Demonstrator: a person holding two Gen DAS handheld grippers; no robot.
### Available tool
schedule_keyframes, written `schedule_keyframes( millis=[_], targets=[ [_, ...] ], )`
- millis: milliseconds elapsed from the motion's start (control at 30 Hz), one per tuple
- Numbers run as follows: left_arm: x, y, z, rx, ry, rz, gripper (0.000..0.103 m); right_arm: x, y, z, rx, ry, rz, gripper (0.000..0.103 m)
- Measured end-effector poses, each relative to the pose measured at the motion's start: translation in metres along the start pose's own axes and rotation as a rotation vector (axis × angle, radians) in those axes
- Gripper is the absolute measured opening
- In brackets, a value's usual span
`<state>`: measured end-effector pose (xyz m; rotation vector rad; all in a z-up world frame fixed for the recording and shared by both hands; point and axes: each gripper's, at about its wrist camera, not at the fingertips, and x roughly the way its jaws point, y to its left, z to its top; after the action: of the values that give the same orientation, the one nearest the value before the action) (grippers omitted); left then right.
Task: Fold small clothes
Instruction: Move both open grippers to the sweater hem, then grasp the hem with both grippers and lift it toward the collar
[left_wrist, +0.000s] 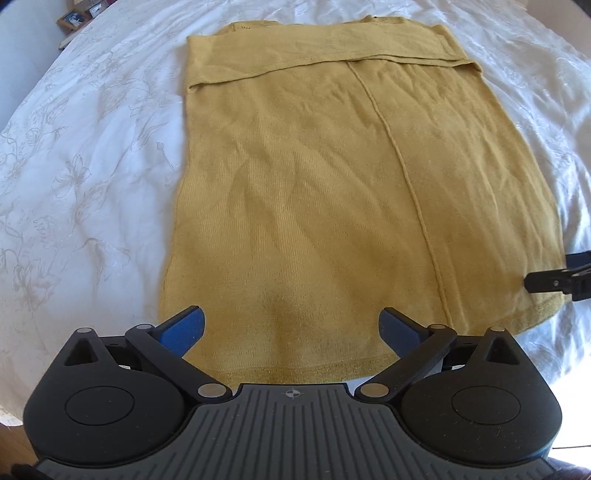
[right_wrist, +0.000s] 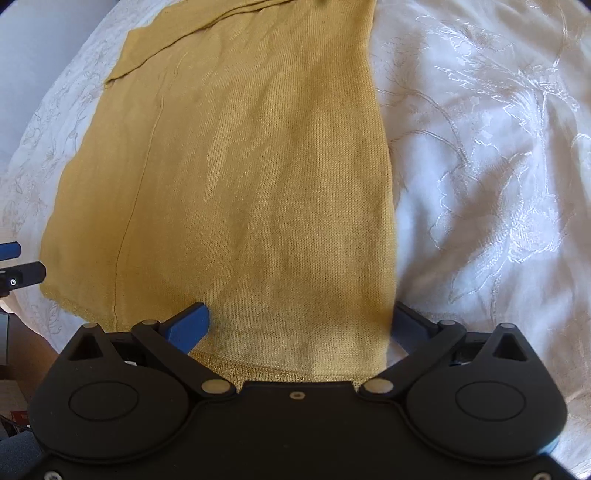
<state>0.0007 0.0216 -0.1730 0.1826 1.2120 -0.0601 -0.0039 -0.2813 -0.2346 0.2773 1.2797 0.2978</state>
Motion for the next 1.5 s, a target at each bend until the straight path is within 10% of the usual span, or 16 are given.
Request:
schedule_keyframes(
  millis=[933,1500],
  targets=[
    [0.020,0.106,-0.040,-0.177,-0.066,-0.069,0.100,-0.008,0.006,0.002,0.027,-0.006,0.013,0.103],
    [0.040,0.096,-0.033,-0.140,-0.030,-0.223,0.058,-0.020,-0.008,-0.006,0.079,-0.049,0.062,0.090]
  ],
)
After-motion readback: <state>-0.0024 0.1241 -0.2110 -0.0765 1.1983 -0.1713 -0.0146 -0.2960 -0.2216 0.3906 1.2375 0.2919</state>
